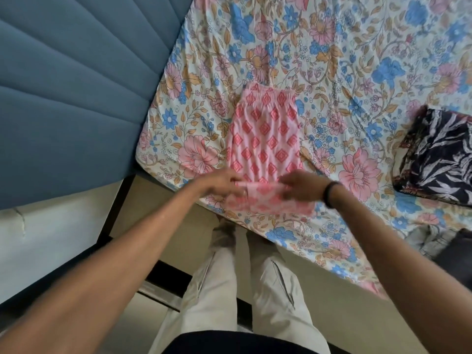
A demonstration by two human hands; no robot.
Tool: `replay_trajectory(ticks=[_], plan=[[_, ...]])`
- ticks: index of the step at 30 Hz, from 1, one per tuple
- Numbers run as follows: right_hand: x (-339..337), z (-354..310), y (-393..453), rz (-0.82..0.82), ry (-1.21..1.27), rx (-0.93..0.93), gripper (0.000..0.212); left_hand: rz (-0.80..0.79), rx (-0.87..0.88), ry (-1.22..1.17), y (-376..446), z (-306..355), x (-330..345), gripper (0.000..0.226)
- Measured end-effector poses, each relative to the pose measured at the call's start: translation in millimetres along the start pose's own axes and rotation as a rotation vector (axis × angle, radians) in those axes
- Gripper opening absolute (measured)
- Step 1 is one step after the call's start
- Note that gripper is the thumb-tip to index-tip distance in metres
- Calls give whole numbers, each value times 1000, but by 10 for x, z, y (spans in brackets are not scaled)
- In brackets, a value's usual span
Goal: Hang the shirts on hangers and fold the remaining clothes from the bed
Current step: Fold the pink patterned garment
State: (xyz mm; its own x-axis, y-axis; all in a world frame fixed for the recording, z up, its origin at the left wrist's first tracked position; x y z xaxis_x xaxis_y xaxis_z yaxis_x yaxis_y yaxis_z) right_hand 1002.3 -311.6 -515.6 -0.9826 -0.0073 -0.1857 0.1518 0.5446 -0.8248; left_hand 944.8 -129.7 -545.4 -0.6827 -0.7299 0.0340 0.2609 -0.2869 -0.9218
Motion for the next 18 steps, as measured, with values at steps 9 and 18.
replay_trajectory(ticks=[9, 18], plan=[[-1754, -77, 632, 495, 331, 79, 23, 656, 127, -262, 310, 712, -1626, 38], [-1846, 82, 732, 993, 255, 56, 13, 857, 219, -230, 458, 699, -1869, 36]])
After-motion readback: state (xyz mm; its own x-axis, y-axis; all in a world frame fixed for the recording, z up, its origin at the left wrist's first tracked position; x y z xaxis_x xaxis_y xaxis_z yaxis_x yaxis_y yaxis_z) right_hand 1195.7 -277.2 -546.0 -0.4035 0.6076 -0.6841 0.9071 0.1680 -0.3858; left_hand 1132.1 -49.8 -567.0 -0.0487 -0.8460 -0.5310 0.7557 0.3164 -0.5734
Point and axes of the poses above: each hand's wrist, its own y-axis towards the middle knuckle, its own x-axis out of the palm, z = x × y, the point moved 8 cm from there along y, towards the middle knuckle, and after that the axes turned 6 degrees about -x, right-handed, at the moved point
